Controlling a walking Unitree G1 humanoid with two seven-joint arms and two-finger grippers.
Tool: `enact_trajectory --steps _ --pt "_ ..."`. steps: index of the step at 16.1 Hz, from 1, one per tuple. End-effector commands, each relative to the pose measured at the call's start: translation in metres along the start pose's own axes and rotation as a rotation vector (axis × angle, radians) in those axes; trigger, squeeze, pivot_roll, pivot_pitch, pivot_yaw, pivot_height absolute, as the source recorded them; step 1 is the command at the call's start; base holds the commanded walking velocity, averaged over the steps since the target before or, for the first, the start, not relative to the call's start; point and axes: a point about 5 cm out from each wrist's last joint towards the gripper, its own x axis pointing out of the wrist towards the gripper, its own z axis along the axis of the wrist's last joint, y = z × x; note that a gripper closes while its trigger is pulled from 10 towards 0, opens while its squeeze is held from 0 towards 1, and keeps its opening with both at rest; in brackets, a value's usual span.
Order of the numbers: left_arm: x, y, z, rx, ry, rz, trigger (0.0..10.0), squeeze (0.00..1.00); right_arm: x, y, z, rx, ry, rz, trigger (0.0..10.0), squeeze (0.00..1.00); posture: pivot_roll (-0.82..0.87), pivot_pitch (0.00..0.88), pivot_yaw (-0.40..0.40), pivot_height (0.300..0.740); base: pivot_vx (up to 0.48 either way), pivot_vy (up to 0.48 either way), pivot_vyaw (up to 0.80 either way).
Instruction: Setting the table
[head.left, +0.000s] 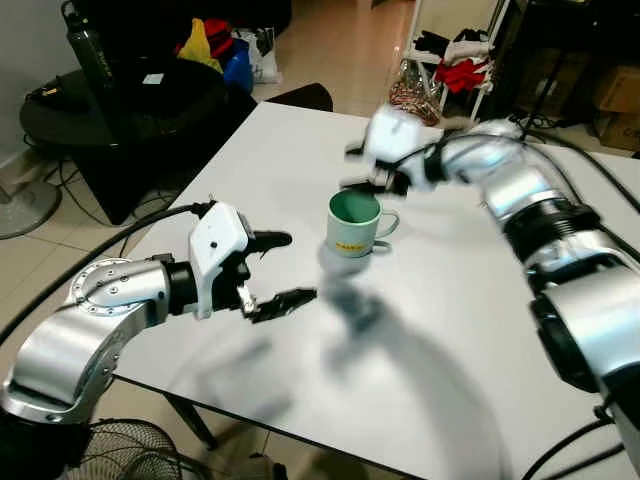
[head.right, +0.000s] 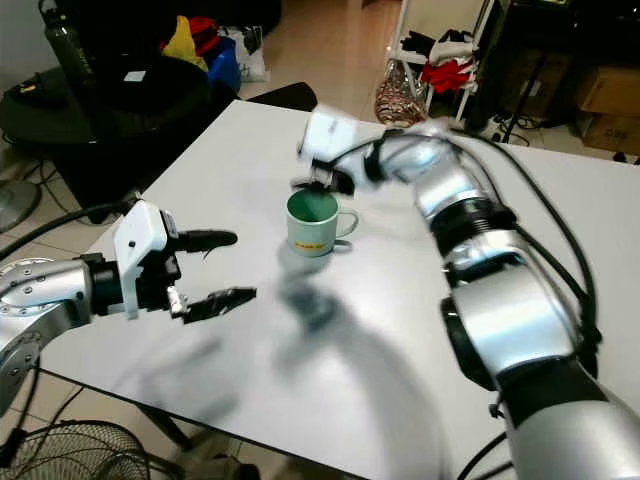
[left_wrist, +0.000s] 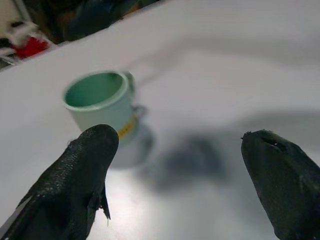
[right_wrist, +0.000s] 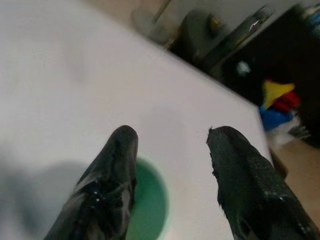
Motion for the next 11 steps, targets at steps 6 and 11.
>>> enact_trajectory --steps 6,11 --pt "0.019 -0.002 -0.003 -0.122 -0.133 0.363 10.0 0.0 -0.068 0.038 0.001 0.439 -0.277 -0.502 10.0 1.0 0.03 0.0 0.069 0.74 0.0 0.0 0.0" --pt "0.018 -0.012 -0.01 -0.158 -0.162 0.6 10.0 0.0 -0.096 0.131 -0.009 0.573 -0.013 -0.891 10.0 0.0 0.03 0.0 0.058 0.74 0.0 0.0 0.0"
